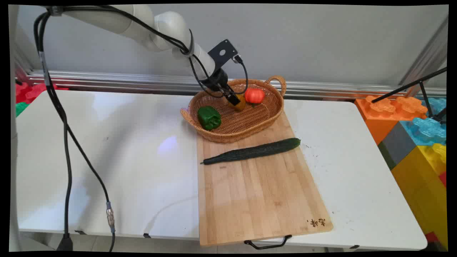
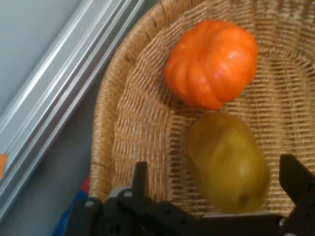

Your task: Pick up the cucumber from the cutting board

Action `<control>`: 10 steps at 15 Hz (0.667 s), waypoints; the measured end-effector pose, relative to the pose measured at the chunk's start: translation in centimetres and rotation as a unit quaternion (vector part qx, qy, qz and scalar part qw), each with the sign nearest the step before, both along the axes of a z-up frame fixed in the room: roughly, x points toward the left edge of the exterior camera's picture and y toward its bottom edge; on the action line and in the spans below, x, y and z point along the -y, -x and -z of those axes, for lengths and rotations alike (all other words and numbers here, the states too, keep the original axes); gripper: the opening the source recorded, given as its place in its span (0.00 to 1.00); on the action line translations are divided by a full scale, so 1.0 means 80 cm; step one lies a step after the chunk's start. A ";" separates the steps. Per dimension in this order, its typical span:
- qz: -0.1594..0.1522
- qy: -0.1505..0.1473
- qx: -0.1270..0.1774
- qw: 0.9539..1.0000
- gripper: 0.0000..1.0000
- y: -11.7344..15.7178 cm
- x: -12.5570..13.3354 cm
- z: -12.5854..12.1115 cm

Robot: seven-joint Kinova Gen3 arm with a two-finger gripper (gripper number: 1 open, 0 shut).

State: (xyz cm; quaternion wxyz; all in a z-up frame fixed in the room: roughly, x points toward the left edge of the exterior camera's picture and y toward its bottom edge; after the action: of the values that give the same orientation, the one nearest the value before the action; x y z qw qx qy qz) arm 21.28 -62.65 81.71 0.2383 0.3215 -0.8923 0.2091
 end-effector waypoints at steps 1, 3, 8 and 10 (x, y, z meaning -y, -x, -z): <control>0.003 0.001 -0.002 1.000 1.00 0.004 -0.003 -0.003; 0.008 0.003 -0.008 1.000 1.00 0.011 -0.011 -0.013; 0.033 0.000 -0.029 0.999 1.00 0.040 -0.058 -0.051; 0.051 -0.016 -0.036 0.998 1.00 0.055 -0.093 -0.065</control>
State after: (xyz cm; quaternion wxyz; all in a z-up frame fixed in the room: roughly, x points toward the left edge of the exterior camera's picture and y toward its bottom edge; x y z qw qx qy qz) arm 16.92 -55.24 86.90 0.2754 0.2870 -0.9014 0.1713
